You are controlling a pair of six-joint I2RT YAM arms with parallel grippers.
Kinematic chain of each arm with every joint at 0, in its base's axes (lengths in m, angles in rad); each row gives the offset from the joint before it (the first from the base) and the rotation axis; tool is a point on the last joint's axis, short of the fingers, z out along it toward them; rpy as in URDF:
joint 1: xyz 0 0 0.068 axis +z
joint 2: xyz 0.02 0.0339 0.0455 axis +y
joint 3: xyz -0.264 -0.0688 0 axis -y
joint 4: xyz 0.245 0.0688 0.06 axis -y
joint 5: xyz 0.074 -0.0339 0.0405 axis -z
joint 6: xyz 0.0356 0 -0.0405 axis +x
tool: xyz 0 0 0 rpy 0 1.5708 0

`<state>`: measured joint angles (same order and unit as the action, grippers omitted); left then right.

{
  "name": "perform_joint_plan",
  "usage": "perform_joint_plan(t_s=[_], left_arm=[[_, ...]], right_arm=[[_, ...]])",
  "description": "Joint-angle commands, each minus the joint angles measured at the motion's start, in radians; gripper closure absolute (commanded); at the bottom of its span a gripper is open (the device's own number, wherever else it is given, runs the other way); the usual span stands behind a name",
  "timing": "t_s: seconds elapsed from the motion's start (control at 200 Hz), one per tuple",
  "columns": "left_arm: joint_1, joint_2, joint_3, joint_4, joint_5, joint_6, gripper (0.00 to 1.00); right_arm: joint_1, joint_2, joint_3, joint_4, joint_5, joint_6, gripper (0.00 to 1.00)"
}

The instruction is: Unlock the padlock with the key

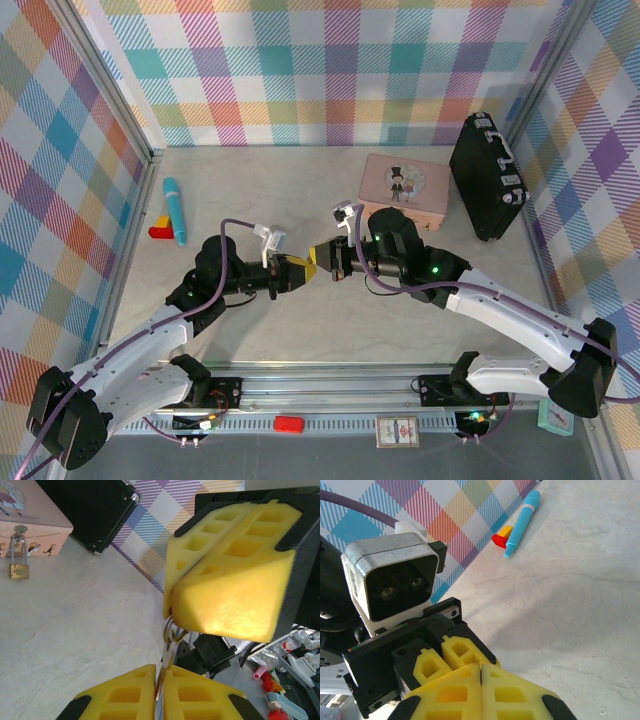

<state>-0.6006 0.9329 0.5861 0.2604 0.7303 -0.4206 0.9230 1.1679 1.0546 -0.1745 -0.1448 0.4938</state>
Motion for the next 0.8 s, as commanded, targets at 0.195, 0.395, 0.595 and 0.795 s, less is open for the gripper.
perform_joint_plan(t_s=[0.195,0.395,0.595,0.795], left_arm=[[-0.005,-0.026,0.023,-0.025,-0.028,0.034,0.93],[-0.005,-0.021,0.030,-0.045,-0.039,0.043,1.00],[-0.007,-0.020,0.048,-0.095,-0.090,0.074,1.00],[-0.014,0.012,0.075,-0.162,-0.087,0.132,1.00]], right_arm=[[0.005,-0.040,-0.011,-0.009,0.057,0.010,1.00],[0.005,-0.045,-0.011,-0.015,0.053,0.011,1.00],[0.004,-0.061,-0.019,-0.026,0.061,-0.008,0.94],[-0.098,-0.079,-0.024,-0.095,-0.123,-0.123,0.51]])
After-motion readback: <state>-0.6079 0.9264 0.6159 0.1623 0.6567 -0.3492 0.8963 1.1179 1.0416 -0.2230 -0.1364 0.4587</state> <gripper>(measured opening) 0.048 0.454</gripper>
